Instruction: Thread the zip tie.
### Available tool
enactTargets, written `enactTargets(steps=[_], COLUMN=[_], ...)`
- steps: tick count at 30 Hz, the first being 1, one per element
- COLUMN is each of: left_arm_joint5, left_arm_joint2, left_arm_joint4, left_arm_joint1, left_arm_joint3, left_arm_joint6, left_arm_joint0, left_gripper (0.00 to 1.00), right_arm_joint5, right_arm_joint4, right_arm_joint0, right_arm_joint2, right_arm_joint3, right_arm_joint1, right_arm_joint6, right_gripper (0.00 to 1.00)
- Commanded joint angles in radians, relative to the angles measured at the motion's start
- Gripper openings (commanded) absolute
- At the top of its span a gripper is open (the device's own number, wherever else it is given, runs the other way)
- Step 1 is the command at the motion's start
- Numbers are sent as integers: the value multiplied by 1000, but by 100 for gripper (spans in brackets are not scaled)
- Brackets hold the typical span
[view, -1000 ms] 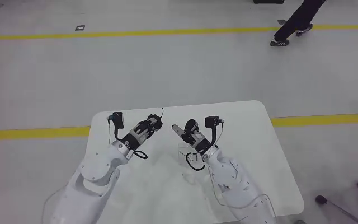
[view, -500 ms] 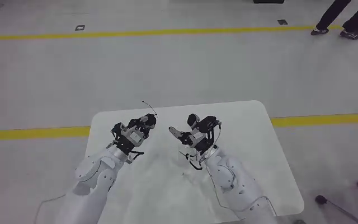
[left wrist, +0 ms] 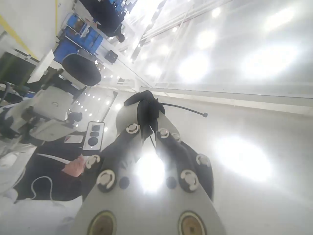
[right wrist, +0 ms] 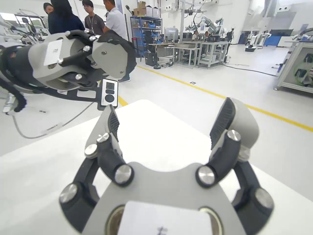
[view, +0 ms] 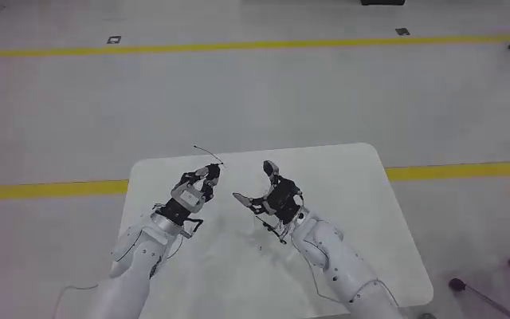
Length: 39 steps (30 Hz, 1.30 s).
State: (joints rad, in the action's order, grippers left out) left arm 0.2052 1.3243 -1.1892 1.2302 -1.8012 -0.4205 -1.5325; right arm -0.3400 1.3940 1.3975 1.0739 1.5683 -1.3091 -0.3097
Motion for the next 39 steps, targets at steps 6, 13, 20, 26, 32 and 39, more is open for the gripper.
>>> enactTargets(steps=[6,13,20,26,32,39], left_arm_joint5=[-77,-139,-139,-142,-124,-129], left_arm_joint2=[-5,-17,-17,-19,-25,-31], left_arm_joint4=[-49,-134,-127,-118,-117,-119], left_arm_joint1=[6,13,12,12,12,13], left_arm_joint3=[36,70,74,73,75,69], left_arm_joint6=[-16,-107,-145,-136,-153,-148], left_arm_joint0=[-16,-40,-45,-43,-39,-37], left_gripper=[0,0,0,0,0,0], right_arm_joint5=[19,38,64,68,68,94], right_arm_joint4=[14,122,137,135,148,176], right_arm_joint0=[6,10,-4,-3,-46,-106], right_arm_joint2=[-4,-20,-26,-27,-37,-60], right_arm_joint3=[13,27,16,19,13,-21], right_arm_joint1=[0,4,2,1,-2,-10], right_arm_joint6=[-8,-89,-117,-111,-93,-105], right_gripper=[100,100,100,100,100,100])
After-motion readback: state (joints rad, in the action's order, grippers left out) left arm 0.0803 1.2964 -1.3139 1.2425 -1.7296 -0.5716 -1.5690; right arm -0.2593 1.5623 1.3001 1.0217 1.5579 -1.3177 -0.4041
